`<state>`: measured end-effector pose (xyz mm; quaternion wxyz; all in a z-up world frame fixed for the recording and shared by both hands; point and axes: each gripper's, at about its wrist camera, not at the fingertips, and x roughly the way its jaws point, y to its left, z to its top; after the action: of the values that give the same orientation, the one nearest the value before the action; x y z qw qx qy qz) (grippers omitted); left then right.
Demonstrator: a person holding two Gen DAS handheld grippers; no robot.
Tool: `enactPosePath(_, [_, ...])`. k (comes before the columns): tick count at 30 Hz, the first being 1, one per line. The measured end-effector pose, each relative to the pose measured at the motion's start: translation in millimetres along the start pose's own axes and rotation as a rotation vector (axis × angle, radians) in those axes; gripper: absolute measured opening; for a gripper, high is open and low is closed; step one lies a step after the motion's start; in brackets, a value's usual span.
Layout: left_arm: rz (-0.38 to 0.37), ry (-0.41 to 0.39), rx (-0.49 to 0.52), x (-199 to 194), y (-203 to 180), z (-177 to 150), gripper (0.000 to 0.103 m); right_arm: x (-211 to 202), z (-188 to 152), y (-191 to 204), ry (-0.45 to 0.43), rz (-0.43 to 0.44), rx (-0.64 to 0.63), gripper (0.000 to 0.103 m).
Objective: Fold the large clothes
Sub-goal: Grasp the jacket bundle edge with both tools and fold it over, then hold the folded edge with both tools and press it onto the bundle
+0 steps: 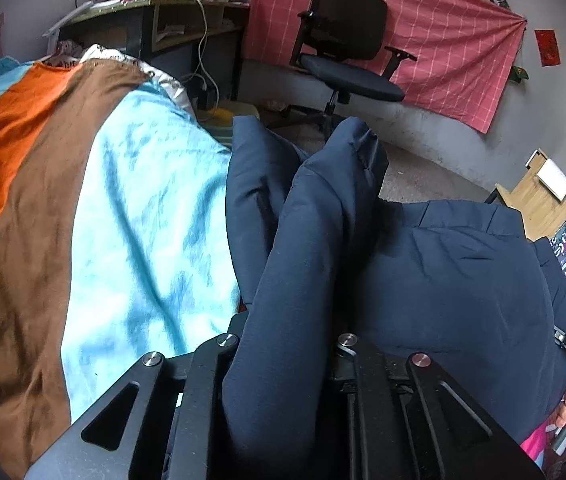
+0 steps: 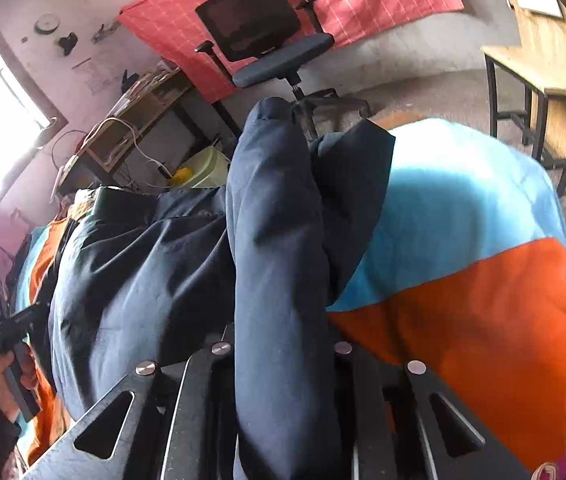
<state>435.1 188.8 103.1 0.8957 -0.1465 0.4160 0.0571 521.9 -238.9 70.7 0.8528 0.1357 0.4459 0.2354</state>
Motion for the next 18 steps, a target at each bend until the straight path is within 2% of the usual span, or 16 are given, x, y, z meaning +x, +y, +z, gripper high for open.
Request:
enactPosePath(6, [-0.005,-0.006,0.016,-22.0,-5.4,-12.8,0.013,-19.2,2.5,16.3,-0.020,-0.003,-0.042,0.015])
enactPosePath(11, [-0.027,-0.007,-0.032,-43.6,-6.7,-12.6,0.012,-35.3,1.5,27.4,-0.031,0.007,-0.048,0.015])
enactPosePath(18, [-0.037,-0.028,-0.010,-81.2,-16.6,-6.0,0.012,-62.3,-3.3,43.4,-0.049,0.011,-0.073,0.014])
